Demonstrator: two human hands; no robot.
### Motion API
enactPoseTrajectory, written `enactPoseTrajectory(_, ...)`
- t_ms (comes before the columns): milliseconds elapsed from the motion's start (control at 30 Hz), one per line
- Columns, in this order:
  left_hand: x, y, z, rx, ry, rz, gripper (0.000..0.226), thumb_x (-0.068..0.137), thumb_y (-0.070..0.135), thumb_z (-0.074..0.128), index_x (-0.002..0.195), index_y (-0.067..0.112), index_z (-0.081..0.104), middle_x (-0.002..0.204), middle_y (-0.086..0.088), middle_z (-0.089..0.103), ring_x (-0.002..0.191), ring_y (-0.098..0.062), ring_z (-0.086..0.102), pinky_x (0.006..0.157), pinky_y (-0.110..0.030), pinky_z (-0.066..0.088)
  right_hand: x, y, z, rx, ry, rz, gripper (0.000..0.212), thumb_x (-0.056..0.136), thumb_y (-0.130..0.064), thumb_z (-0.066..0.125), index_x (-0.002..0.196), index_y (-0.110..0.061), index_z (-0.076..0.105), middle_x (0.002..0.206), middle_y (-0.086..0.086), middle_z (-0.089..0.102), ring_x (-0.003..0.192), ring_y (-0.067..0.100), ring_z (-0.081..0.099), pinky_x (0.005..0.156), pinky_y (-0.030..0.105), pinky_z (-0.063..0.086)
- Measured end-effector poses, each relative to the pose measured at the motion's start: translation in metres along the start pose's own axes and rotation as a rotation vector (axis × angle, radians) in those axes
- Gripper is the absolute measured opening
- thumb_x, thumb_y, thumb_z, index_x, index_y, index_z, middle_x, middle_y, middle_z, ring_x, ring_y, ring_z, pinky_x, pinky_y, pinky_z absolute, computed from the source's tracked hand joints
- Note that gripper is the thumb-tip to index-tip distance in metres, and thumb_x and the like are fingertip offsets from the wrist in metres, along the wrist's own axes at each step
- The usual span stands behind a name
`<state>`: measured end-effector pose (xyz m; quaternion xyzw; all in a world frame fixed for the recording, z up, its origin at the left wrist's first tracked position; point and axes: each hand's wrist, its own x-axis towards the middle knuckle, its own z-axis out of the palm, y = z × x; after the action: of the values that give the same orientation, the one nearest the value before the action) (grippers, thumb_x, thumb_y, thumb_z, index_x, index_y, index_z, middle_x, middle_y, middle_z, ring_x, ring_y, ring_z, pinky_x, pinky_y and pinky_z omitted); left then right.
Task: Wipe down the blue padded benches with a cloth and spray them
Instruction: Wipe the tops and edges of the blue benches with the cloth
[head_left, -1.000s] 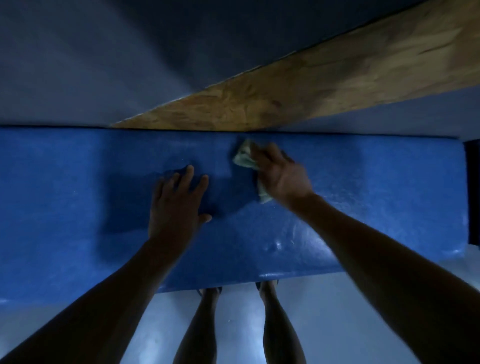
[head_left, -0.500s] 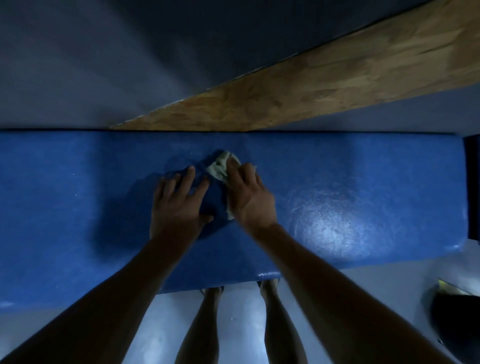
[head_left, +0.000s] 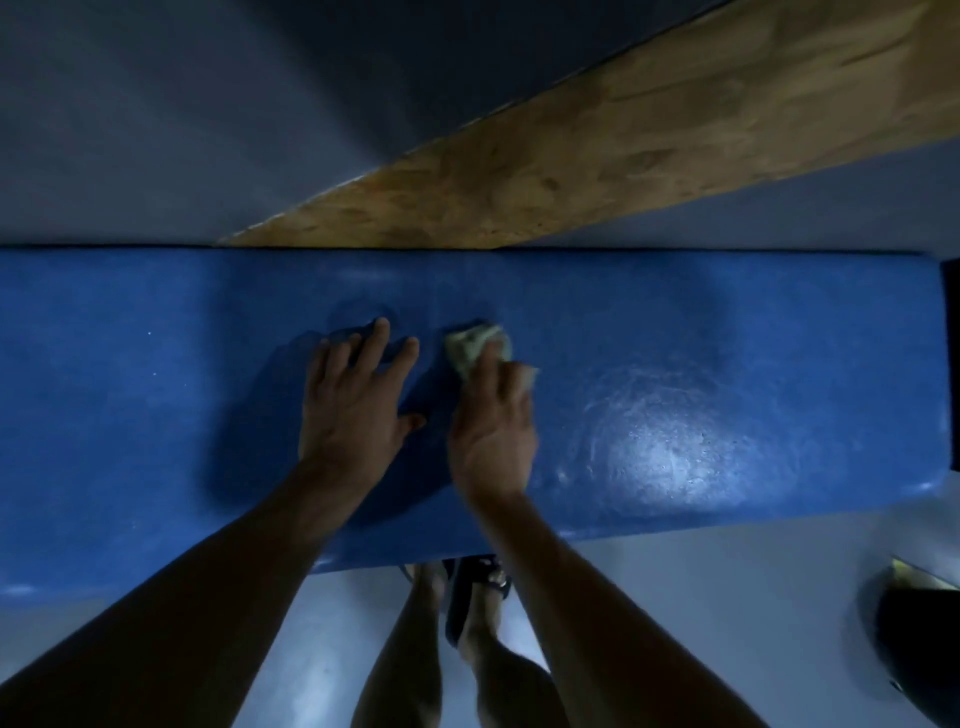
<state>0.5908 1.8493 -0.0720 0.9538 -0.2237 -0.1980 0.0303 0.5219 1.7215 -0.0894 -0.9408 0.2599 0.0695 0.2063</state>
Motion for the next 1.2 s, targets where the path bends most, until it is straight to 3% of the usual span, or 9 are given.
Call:
enactPoseTrajectory(167, 0.0, 0.002, -0.002, 0.005, -0.015, -0.013, 0.084, 0.078, 0.054, 0.073, 0.149, 0.028, 0.035, 0.161, -0.006, 0.024, 0.138, -0.035, 0.032, 0.116, -0.052, 0.023, 0.008, 0.061, -0.028, -0.232, -0.071, -0.425, 0.057, 0.092, -0.024, 0.042, 0.148, -0.013, 0.039, 0.116, 0.012, 0.053, 0.084, 0.032, 0.061, 0.055, 0.038, 0.053)
enactPoseTrajectory(333, -0.001, 0.006, 0.0, 0.007, -0.002, -0.037, 0.084, 0.076, 0.051, 0.075, 0.147, 0.028, 0.037, 0.16, -0.007, 0.026, 0.138, -0.035, 0.033, 0.115, -0.053, 0.024, 0.027, 0.15, -0.074, -0.19, 0.047, 0.141, 0.069, 0.093, -0.016, 0.053, 0.154, -0.024, 0.024, 0.119, 0.013, 0.042, 0.091, 0.038, 0.056, 0.061, 0.043, 0.05)
enactPoseTrajectory(433, -0.005, 0.007, 0.003, 0.009, 0.022, -0.046, 0.083, 0.076, 0.05, 0.076, 0.146, 0.027, 0.039, 0.16, -0.007, 0.027, 0.137, -0.034, 0.033, 0.114, -0.053, 0.025, 0.017, 0.121, -0.051, -0.135, 0.118, 0.329, 0.07, 0.093, -0.013, 0.047, 0.155, -0.018, 0.017, 0.13, 0.018, 0.04, 0.1, 0.042, 0.055, 0.07, 0.048, 0.051)
enactPoseTrajectory(500, -0.005, 0.009, 0.003, 0.007, 0.028, -0.054, 0.083, 0.077, 0.049, 0.075, 0.147, 0.028, 0.037, 0.161, -0.006, 0.024, 0.138, -0.034, 0.031, 0.113, -0.052, 0.024, 0.0, 0.077, -0.026, -0.089, 0.061, 0.283, 0.07, 0.091, -0.012, 0.043, 0.155, -0.012, 0.017, 0.136, 0.021, 0.04, 0.108, 0.042, 0.053, 0.075, 0.046, 0.054)
enactPoseTrajectory(600, -0.004, 0.009, 0.005, -0.009, -0.011, -0.078, 0.084, 0.081, 0.051, 0.071, 0.151, 0.031, 0.029, 0.164, -0.004, 0.016, 0.143, -0.033, 0.023, 0.116, -0.052, 0.02, -0.04, 0.025, -0.004, -0.073, -0.063, -0.02, 0.068, 0.082, -0.018, 0.039, 0.149, -0.006, 0.033, 0.129, 0.019, 0.049, 0.098, 0.036, 0.061, 0.06, 0.039, 0.058)
enactPoseTrajectory(767, -0.007, 0.007, 0.004, -0.019, -0.028, -0.075, 0.086, 0.08, 0.054, 0.068, 0.152, 0.034, 0.026, 0.164, -0.002, 0.013, 0.146, -0.032, 0.021, 0.116, -0.052, 0.018, -0.04, 0.081, -0.028, -0.286, -0.103, -0.478, 0.058, 0.088, -0.02, 0.048, 0.145, -0.012, 0.043, 0.117, 0.014, 0.057, 0.084, 0.031, 0.061, 0.055, 0.036, 0.053)
enactPoseTrajectory(933, -0.032, 0.013, 0.004, -0.029, 0.074, -0.016, 0.082, 0.077, 0.043, 0.076, 0.148, 0.032, 0.038, 0.158, -0.004, 0.031, 0.138, -0.032, 0.036, 0.111, -0.051, 0.028, -0.018, 0.191, -0.088, -0.343, -0.045, -0.059, 0.066, 0.089, -0.012, 0.056, 0.15, -0.014, 0.032, 0.114, 0.016, 0.047, 0.087, 0.038, 0.056, 0.052, 0.039, 0.047)
enactPoseTrajectory(1033, -0.054, 0.017, 0.01, -0.025, 0.122, 0.029, 0.077, 0.076, 0.04, 0.078, 0.145, 0.03, 0.045, 0.155, -0.005, 0.036, 0.132, -0.032, 0.039, 0.106, -0.051, 0.033, -0.021, 0.19, -0.081, -0.31, -0.015, 0.119, 0.073, 0.085, -0.008, 0.056, 0.151, -0.01, 0.027, 0.123, 0.022, 0.045, 0.095, 0.042, 0.056, 0.057, 0.041, 0.049)
enactPoseTrajectory(1200, -0.086, 0.028, 0.029, -0.005, 0.06, 0.051, 0.073, 0.075, 0.041, 0.079, 0.142, 0.032, 0.049, 0.155, -0.003, 0.037, 0.127, -0.035, 0.044, 0.103, -0.051, 0.036, -0.089, 0.099, -0.018, -0.161, -0.046, -0.173, 0.072, 0.077, -0.006, 0.061, 0.145, -0.002, 0.039, 0.129, 0.022, 0.054, 0.093, 0.038, 0.062, 0.057, 0.036, 0.055)
